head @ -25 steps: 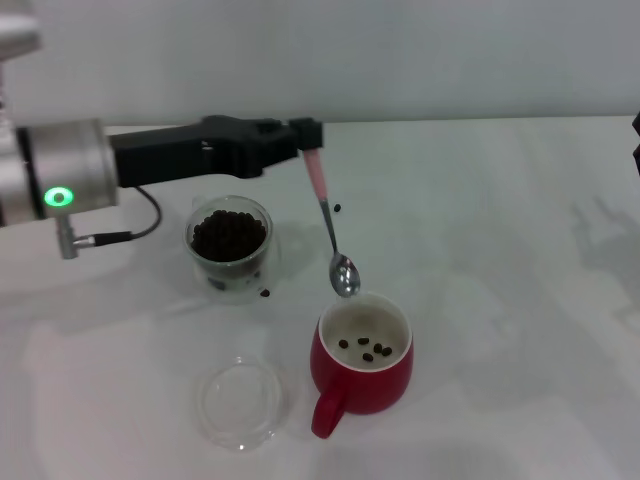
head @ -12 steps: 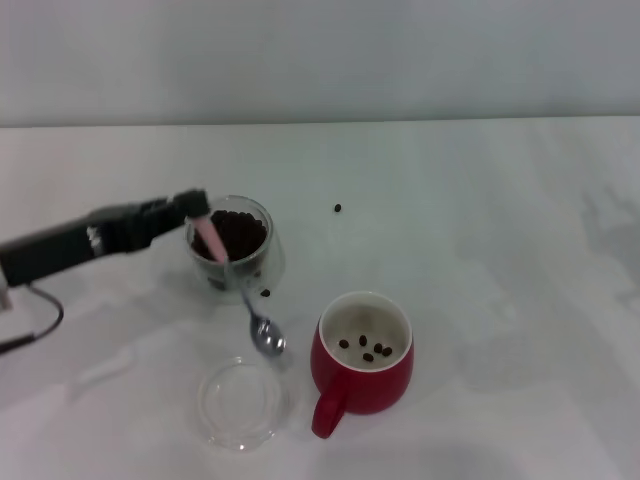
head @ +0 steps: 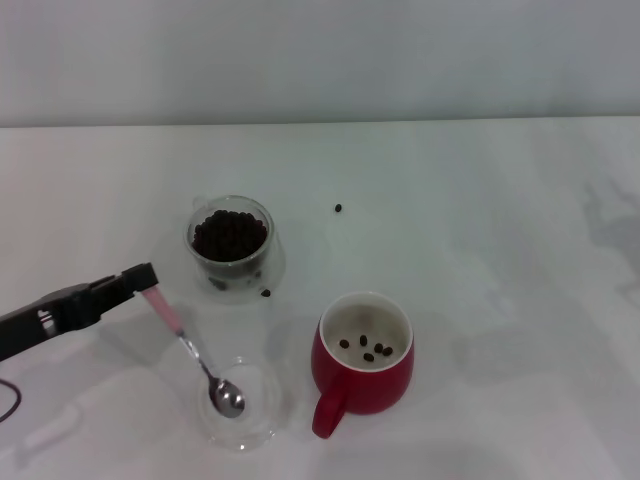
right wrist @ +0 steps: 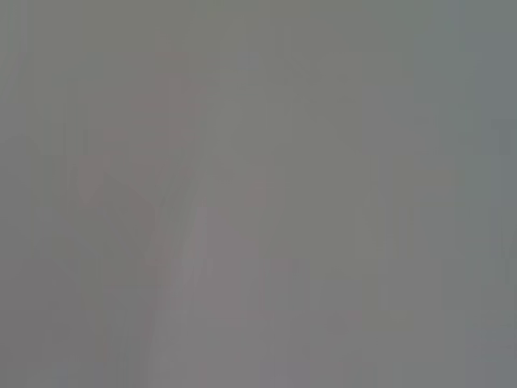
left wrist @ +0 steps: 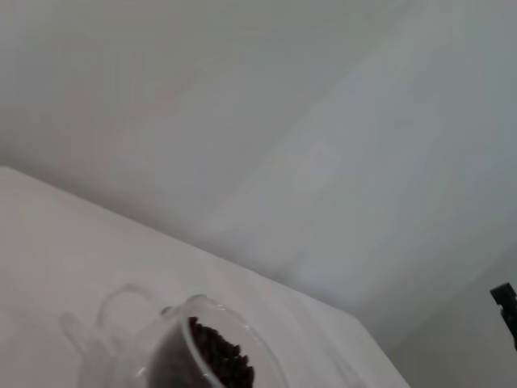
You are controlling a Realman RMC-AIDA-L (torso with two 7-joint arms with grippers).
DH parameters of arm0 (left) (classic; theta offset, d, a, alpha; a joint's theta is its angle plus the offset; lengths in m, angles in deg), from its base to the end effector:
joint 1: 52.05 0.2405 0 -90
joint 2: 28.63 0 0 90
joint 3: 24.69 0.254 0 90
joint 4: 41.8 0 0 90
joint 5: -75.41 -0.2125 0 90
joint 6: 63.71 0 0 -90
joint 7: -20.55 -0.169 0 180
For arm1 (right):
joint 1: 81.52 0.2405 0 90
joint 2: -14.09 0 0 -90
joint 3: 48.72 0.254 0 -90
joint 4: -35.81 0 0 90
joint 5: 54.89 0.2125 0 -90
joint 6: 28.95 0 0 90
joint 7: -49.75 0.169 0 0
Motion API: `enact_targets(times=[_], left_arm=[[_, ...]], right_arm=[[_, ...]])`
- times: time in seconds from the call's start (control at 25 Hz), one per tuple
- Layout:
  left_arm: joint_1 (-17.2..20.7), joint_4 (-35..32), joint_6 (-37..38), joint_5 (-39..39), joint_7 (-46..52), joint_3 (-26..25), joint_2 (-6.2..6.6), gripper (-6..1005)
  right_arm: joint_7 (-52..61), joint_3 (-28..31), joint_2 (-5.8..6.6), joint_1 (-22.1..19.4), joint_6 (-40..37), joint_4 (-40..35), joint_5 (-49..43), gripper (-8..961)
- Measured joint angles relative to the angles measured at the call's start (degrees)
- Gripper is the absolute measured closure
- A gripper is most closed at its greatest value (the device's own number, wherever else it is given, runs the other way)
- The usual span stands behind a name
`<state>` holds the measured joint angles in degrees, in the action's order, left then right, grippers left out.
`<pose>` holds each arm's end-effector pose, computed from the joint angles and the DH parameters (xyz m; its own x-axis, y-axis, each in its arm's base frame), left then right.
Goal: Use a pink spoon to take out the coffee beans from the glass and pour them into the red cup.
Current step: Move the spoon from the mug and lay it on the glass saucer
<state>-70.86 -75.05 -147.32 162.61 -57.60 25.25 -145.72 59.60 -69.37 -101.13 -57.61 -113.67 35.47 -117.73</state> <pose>-0.2944 0.3113 -0.0109 0.2933 0.6693 0.6827 0.8529 -0.5058 0.1295 0.3383 0.3334 0.0537 0.7721 0.2672 -0.5766 -0.5691 -0.1134 -0.8144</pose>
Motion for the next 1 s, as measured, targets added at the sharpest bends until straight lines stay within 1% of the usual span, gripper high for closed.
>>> enact_targets(times=[0.16,0.28,0.48,0.52,0.56,0.68,0.84,1.0], left_arm=[[0.6,0.1,0.2,-0.3,0.0,-0.2,0.15,872],[0.5,0.2,0.5,-0.5,0.0,-0.2,-0.03,872],[-0.8,1.4,2.0,-1.9,-0.2,0.0,-0.47,872],[-1.5,2.3,2.6,-2.6,-0.3,0.0,-0.55,872],[-3.1,4.7,4.2,-3.4,-0.4,0.1,-0.7,872],[-4.1,6.4,5.9,-4.2,-1.3,0.1,-0.96,871],[-4.2,6.6,7.1,-4.3,-2.8,-0.1,-1.31,872],[-3.9,6.7,8.4,-4.0,-3.6,-0.2,-1.34,869]], right_arm=[[0.0,0.0,0.0,-0.2,0.0,0.2,0.0,590],[0.0,0.0,0.0,-0.3,0.0,0.5,0.0,589],[0.0,0.0,0.0,-0.3,0.0,0.8,0.0,588],[0.0,0.0,0.0,-0.3,0.0,0.9,0.0,588],[0.0,0.0,0.0,-0.3,0.0,0.9,0.0,587],[0.0,0.0,-0.04,-0.4,0.0,1.0,0.0,586],[0.0,0.0,-0.07,-0.3,0.6,1.1,0.0,585],[0.0,0.0,-0.09,-0.1,1.1,1.1,0.0,584]])
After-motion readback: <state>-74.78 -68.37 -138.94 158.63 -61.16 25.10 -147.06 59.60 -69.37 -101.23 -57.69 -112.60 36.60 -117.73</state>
